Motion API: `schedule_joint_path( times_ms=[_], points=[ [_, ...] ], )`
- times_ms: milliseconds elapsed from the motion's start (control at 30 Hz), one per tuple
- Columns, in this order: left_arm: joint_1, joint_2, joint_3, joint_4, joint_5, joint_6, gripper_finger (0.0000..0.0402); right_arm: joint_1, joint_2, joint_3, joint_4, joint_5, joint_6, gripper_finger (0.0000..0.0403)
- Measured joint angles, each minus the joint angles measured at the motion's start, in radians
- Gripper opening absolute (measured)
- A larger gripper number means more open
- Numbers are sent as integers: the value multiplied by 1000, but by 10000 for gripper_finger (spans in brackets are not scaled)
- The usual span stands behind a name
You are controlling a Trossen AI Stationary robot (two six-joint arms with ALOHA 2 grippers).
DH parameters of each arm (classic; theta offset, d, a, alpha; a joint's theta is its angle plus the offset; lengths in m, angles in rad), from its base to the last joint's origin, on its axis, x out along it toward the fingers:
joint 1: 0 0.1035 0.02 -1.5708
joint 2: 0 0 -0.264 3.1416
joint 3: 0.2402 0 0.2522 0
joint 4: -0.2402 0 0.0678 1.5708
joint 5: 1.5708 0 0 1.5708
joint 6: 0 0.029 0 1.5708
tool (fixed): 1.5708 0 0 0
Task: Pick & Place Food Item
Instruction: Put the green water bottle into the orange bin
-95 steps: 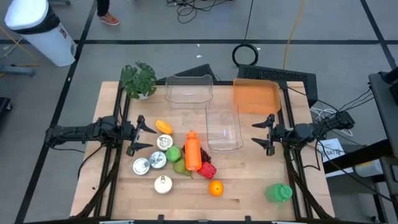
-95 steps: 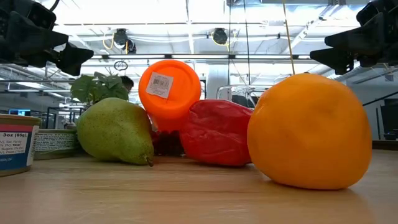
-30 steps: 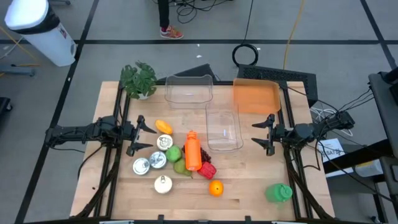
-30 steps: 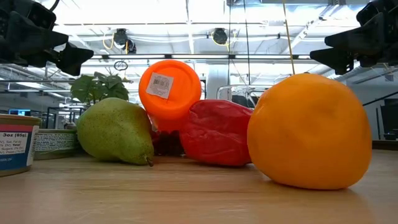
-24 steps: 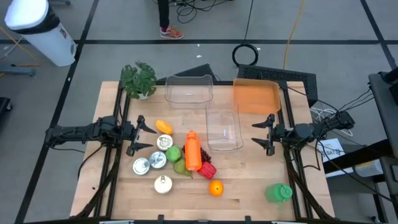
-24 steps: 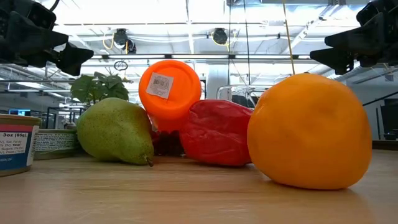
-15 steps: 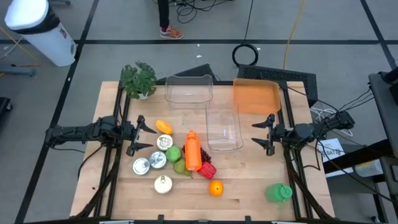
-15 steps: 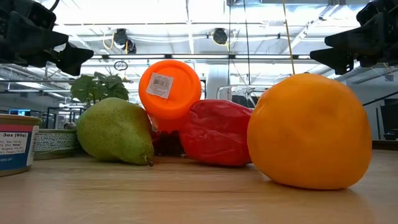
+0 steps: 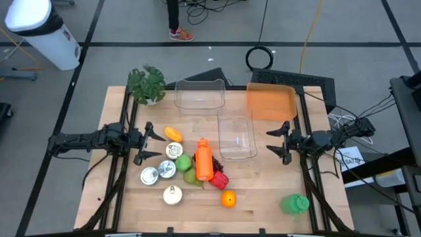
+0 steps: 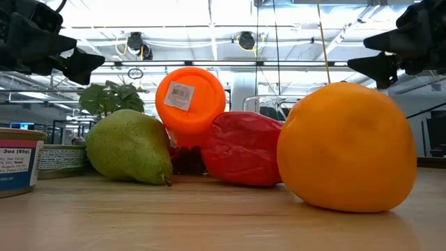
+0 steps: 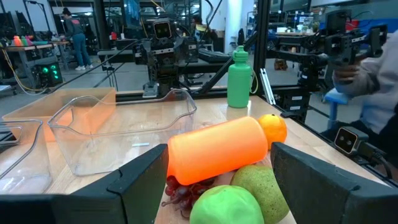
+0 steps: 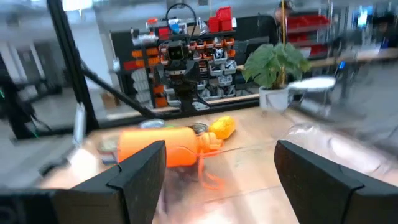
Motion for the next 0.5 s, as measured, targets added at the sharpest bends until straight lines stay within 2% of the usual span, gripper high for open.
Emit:
schedule_joint_path(
  times_ms=[133,500],
  points=[
    [0,0,0,0,0,0,292,0,0,0,46,0,138,281],
    [0,0,0,0,0,0,292,-1,2,0,94,81,280,281]
  ],
)
